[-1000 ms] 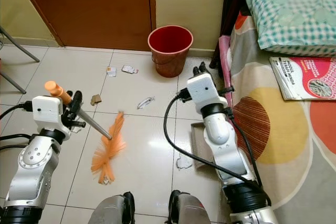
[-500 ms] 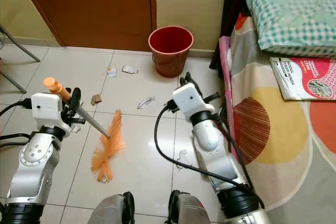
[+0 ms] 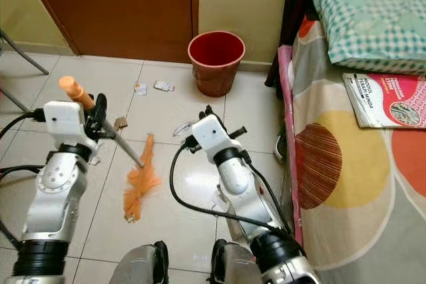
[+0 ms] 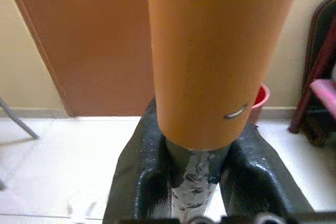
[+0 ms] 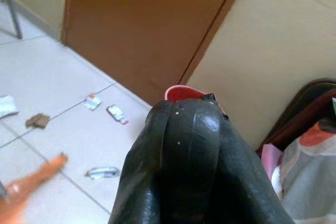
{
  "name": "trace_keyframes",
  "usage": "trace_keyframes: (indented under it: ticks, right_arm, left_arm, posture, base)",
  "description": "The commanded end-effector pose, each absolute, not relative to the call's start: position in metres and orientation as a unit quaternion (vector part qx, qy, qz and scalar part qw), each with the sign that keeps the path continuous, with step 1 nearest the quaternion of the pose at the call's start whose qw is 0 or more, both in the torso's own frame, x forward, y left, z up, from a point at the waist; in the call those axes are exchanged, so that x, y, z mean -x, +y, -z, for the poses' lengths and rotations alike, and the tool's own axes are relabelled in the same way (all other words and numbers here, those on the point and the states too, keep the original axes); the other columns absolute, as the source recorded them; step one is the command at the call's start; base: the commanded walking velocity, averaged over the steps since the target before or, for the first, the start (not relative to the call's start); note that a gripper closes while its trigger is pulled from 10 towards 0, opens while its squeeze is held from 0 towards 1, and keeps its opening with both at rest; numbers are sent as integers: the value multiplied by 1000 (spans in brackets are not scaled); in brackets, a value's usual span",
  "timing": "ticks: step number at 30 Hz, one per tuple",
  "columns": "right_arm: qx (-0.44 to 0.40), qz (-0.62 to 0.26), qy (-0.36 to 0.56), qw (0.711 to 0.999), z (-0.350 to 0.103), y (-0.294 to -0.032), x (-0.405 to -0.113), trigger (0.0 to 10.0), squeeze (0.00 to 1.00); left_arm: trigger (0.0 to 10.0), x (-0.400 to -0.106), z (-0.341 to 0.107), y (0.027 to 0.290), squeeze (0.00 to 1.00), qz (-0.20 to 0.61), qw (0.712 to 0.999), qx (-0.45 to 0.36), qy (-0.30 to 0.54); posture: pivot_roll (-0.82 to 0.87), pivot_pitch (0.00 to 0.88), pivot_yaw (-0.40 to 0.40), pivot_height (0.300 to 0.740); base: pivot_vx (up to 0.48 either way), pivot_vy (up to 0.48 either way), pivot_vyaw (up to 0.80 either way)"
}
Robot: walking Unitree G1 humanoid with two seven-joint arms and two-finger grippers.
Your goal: Sweep floor
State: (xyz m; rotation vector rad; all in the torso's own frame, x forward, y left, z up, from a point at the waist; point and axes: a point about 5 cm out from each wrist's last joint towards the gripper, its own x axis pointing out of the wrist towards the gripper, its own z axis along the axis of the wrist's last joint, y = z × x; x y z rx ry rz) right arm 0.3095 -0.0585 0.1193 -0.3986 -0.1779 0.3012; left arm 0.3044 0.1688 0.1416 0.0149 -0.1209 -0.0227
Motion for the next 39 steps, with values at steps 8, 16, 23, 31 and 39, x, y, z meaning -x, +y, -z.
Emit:
trace_keyframes:
  ticks: [8,16,23,31,39]
  right_arm:
    - [160,-102,-95,977,-125,-58,-325,10000,0]
    - [133,-64,-63,987,-115,-69,-333,10000,0]
    - [125,-51,-60,989,-113,-73,-337,10000,0]
    - [121,-42,-58,990,-112,-76,-341,10000,0]
    - [127,-26,-53,990,-109,-88,-343,10000,0]
  left_arm:
    - [10000,-326,-166,131,0,19,992,89,-88]
    - [10000,-342,-182,144,0,-52,979,179,-87]
    - [10000,-349,-188,170,0,-105,964,231,-82]
    - [10000,-348,-205,205,0,-139,957,232,-102]
    - [10000,-340,-218,232,0,-115,977,133,-124]
  posture:
    - [59,246,-36,740]
    - [60,238,-30,740]
    - [75,224,-25,740]
    - [89,209,-14,740]
    - [103,187,-5,740]
  base:
    - [0,0,0]
    - [0,0,0]
    - [0,0,0]
    - [0,0,0]
    - [0,0,0]
